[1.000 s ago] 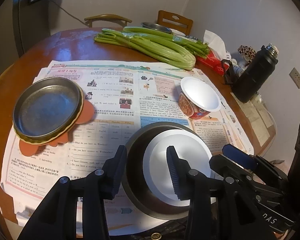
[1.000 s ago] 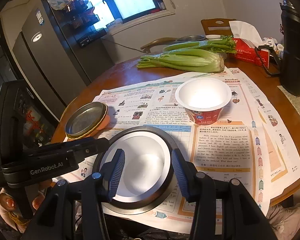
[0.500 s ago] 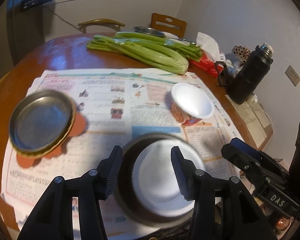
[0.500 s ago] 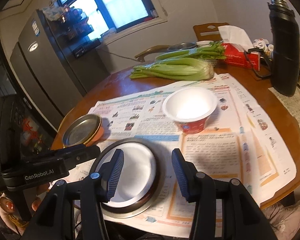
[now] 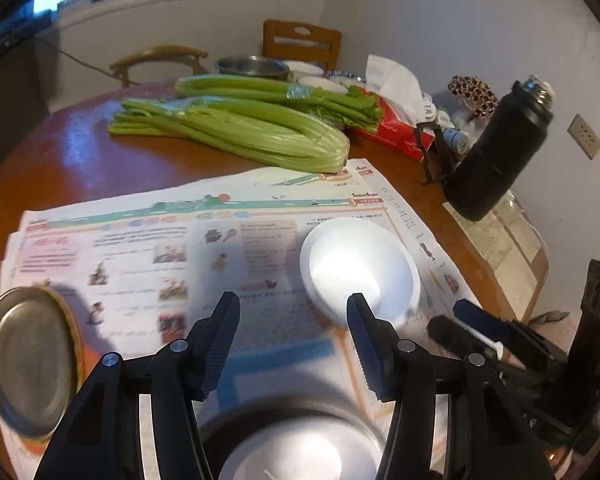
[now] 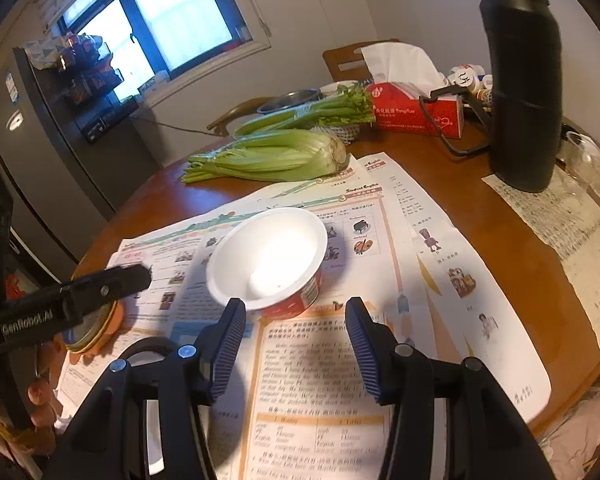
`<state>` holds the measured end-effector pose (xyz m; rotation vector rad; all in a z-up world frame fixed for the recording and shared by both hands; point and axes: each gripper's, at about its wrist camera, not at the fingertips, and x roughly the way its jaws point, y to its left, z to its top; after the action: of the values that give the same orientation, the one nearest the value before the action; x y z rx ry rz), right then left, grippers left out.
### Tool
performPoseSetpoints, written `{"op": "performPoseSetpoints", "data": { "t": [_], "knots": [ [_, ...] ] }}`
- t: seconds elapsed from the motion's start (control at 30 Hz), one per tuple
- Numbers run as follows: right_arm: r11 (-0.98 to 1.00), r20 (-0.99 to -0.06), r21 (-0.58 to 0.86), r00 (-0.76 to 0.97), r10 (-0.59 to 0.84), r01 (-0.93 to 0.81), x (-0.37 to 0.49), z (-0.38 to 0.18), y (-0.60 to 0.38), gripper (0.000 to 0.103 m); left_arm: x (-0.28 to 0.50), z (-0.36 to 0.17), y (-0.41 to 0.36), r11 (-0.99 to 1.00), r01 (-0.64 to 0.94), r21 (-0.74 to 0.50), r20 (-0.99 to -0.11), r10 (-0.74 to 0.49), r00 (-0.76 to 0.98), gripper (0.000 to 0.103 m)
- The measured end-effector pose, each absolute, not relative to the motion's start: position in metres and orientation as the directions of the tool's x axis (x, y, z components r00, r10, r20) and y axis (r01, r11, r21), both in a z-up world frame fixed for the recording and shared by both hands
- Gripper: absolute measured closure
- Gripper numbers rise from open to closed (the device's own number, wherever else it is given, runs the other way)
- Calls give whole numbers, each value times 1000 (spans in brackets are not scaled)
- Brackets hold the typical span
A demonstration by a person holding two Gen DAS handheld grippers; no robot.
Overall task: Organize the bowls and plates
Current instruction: 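Grasp the rim of the second white red-sided bowl with the left tool, then carry the second white bowl with the left tool and lower it into the nested bowls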
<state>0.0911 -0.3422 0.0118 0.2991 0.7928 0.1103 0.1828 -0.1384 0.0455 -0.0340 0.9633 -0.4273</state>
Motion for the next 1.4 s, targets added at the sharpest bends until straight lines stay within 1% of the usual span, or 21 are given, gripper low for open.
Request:
{"op": "performPoseSetpoints", "data": {
  "t": [0.23, 0.5, 0.53, 0.67, 0.7, 0.77, 0.8, 1.0, 1.4],
  "knots": [
    [957, -712, 289, 668, 214, 1, 124, -1, -335, 51, 222, 18, -160, 919, 339, -203, -833, -344, 434, 45],
    [955, -730, 294, 635, 253, -43, 139, -15, -321, 51, 234, 6, -169, 894, 359, -266, -828, -403, 390, 46],
    [956, -731, 291, 634, 252, -44, 140, -16, -320, 51, 235, 3, -169, 892, 361, -273, -828, -409, 383, 47],
    [956, -730, 287, 632, 259, -60, 142, -17, -315, 51, 237, -6, -170, 880, 364, -306, -831, -433, 350, 62],
    [955, -730, 288, 631, 264, -67, 142, -17, -314, 51, 237, -8, -171, 873, 368, -321, -831, -446, 334, 64],
    [955, -731, 287, 627, 269, -75, 142, -17, -310, 51, 236, -11, -173, 868, 372, -328, -832, -452, 321, 65],
    [955, -731, 285, 626, 271, -80, 142, -17, -308, 50, 234, -10, -173, 871, 376, -317, -832, -445, 330, 65],
    [960, -731, 266, 630, 263, -92, 139, -11, -299, 49, 229, 1, -165, 871, 373, -321, -818, -453, 355, 65],
    [961, -686, 238, 677, 268, -140, 114, 19, -283, 49, 200, 32, -141, 867, 378, -324, -774, -473, 420, 65]
  ]
}}
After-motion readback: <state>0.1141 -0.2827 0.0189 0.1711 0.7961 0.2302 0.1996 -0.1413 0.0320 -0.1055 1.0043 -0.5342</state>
